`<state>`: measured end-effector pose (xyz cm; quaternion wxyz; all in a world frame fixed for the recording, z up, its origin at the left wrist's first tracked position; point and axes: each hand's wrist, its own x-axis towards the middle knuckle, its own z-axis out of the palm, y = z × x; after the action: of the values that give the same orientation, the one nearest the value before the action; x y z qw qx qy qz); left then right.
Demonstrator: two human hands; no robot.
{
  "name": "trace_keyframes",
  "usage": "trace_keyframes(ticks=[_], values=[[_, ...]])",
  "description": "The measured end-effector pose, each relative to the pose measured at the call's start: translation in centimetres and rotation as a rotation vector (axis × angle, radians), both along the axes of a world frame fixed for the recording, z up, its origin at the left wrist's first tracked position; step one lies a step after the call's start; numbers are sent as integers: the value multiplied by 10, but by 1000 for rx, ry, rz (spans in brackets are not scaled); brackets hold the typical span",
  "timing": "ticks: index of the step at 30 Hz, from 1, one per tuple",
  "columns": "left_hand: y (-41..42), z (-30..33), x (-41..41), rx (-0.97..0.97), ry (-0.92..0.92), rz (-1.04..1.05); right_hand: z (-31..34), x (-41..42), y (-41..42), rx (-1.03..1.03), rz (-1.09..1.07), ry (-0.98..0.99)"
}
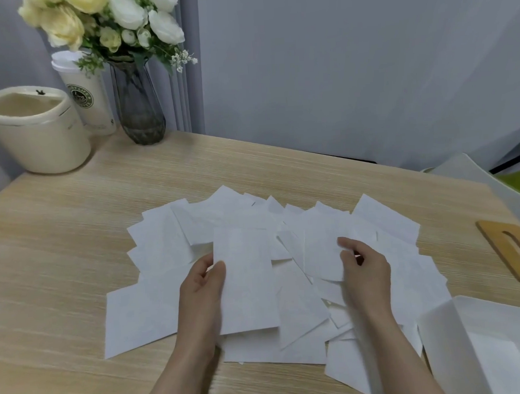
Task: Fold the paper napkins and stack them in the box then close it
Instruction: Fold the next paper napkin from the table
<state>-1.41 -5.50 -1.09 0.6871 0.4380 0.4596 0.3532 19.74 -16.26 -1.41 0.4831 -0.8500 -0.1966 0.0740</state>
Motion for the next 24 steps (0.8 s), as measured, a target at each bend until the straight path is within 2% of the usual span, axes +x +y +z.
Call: trace_keyframes(ticks=[6,12,18,24], values=[[-2,0,2,-6,-12,-7,27,-12,-6,193,59,56],[-5,3,6,-8,-21,-11,47,-51,-5,361,257,274],[-7,3,7,-37,-34,21,36,-91,2,369,441,373],[-7,6,7,-61,-86,45,31,-101,4,365,480,364]])
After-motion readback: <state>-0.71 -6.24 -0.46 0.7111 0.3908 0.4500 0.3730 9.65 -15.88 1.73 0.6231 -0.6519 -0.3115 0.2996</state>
